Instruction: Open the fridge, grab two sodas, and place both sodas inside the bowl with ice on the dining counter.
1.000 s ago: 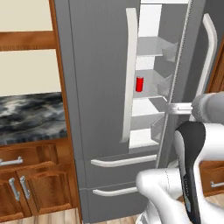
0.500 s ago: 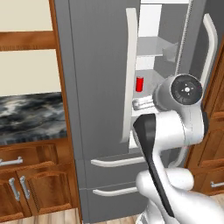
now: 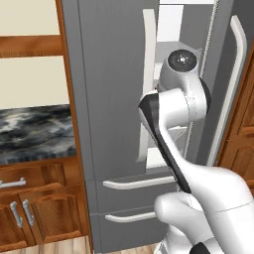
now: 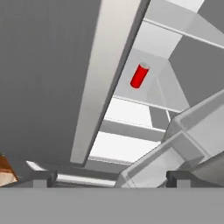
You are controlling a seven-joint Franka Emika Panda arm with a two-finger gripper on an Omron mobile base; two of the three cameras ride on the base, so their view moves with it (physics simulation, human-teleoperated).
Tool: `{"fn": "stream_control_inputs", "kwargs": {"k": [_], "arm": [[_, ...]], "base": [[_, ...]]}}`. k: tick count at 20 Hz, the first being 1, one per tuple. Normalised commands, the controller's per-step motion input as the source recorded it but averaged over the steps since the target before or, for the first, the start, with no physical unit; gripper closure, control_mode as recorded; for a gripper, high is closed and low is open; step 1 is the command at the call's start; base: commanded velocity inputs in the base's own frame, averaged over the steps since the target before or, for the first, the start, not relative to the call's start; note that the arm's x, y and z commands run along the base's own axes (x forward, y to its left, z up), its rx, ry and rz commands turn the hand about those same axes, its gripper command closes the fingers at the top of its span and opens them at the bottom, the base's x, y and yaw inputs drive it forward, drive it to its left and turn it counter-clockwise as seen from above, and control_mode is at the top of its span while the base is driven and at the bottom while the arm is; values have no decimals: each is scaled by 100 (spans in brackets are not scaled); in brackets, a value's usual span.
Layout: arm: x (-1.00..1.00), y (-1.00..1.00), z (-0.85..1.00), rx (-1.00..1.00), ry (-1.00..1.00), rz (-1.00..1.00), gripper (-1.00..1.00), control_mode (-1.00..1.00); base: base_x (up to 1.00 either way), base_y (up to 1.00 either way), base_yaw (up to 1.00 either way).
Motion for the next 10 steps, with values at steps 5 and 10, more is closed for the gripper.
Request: {"fn": "stream_control_inputs", "kwargs": {"k": [5,10], "arm": [[43,0,-42,-10,2,8,-100,-100],[11,-9,-36,-14,-3,6,-100,-100]], "base": [[0,0,0],[0,0,0]]}}
